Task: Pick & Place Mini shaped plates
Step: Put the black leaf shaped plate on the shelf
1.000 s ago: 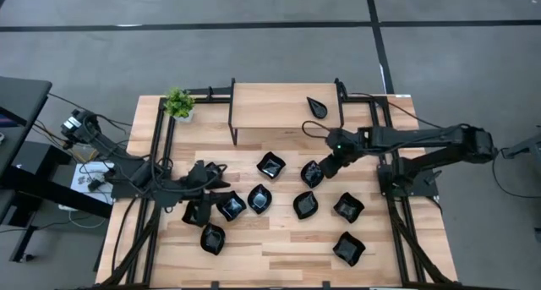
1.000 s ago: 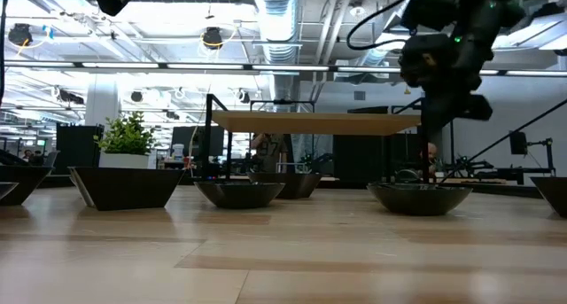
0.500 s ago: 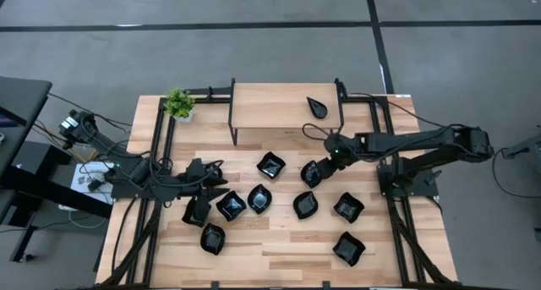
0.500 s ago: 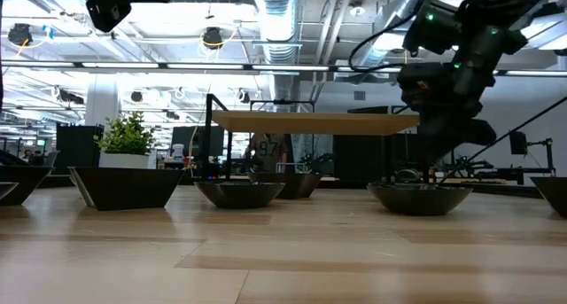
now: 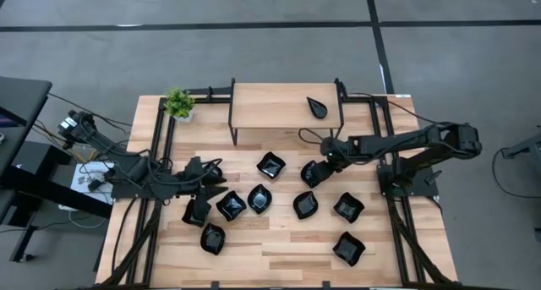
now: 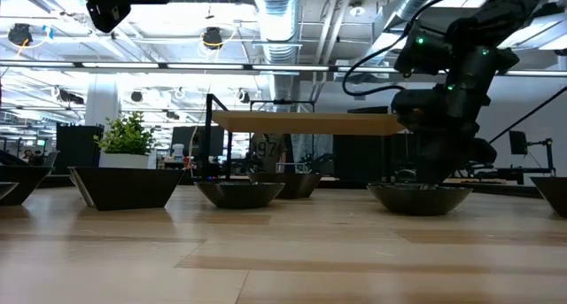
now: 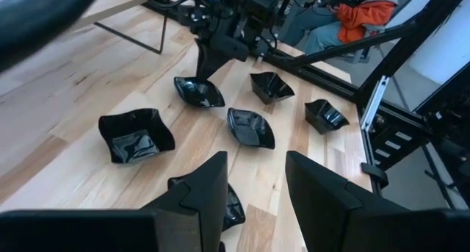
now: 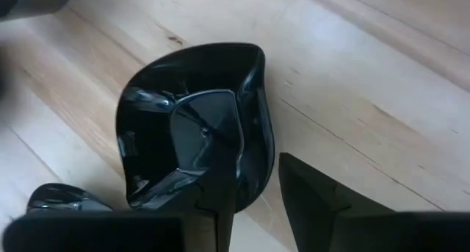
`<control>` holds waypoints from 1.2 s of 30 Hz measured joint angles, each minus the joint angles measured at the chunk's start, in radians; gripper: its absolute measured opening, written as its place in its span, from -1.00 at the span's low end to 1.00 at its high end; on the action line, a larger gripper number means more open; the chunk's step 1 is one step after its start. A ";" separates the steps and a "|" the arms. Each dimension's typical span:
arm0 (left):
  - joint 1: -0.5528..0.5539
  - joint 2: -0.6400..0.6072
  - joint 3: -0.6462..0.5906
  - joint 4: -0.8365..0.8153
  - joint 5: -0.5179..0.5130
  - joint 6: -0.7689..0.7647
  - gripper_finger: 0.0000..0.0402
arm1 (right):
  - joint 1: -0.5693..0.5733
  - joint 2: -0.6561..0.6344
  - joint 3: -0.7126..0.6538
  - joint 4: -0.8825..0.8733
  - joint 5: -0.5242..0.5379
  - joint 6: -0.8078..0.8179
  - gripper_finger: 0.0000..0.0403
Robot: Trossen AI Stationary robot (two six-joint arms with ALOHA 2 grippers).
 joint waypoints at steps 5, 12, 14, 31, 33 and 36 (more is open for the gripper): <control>0.000 -0.027 -0.026 0.008 0.000 -0.019 -0.30 | 0.008 0.006 0.000 0.003 -0.008 -0.005 -0.50; 0.000 -0.042 -0.047 0.026 0.000 -0.023 -0.30 | 0.032 0.006 0.000 0.041 -0.026 -0.002 -0.52; 0.000 -0.042 -0.047 0.026 0.000 -0.022 -0.30 | 0.039 0.006 0.000 0.045 -0.026 0.016 -0.55; 0.000 -0.042 -0.048 0.026 0.053 -0.019 -0.30 | 0.039 0.006 0.000 0.043 -0.020 0.061 -0.89; 0.000 -0.042 -0.048 0.028 0.053 -0.019 -0.30 | 0.039 0.006 0.000 0.043 -0.020 0.061 -0.82; 0.000 -0.042 -0.048 0.029 0.053 -0.019 -0.30 | 0.039 0.006 0.000 0.043 -0.020 0.063 -0.64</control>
